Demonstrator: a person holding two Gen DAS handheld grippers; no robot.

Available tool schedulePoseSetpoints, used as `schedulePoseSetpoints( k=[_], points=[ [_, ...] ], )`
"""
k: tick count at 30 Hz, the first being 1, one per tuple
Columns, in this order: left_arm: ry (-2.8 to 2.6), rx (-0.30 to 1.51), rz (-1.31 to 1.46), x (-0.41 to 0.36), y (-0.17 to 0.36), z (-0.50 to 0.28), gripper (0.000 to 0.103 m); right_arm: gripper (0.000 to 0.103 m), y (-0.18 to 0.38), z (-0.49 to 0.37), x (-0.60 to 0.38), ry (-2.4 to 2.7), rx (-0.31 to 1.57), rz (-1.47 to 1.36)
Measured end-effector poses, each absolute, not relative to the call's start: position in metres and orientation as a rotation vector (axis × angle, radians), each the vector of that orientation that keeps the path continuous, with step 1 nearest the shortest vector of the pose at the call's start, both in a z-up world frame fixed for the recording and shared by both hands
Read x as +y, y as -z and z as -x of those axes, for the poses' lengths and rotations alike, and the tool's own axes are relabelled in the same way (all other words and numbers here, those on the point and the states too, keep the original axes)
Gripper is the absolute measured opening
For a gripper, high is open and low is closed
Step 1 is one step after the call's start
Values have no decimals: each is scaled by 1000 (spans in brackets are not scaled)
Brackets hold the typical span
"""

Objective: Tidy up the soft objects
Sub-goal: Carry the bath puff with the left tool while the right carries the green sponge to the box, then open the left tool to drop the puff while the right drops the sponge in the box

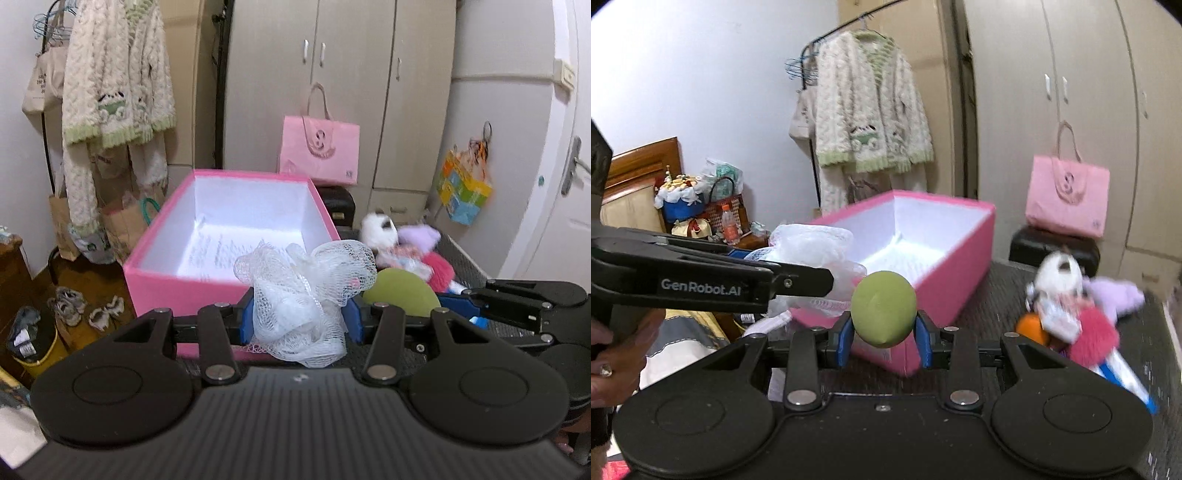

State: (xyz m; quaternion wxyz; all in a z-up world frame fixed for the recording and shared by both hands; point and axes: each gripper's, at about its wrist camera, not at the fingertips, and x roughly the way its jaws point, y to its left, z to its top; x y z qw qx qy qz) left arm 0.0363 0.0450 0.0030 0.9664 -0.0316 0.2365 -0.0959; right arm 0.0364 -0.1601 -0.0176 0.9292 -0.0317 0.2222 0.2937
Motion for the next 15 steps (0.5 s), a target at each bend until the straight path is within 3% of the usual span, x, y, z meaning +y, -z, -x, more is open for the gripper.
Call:
schedulePoseSetpoints(
  k=[11,15],
  points=[
    [136,499,56,75,-8,-109,46,40,8,-89,-113,-627,342,135],
    [115,523,50,82,0,-136,46,40,16,-119,-101,-618,385,145]
  ],
)
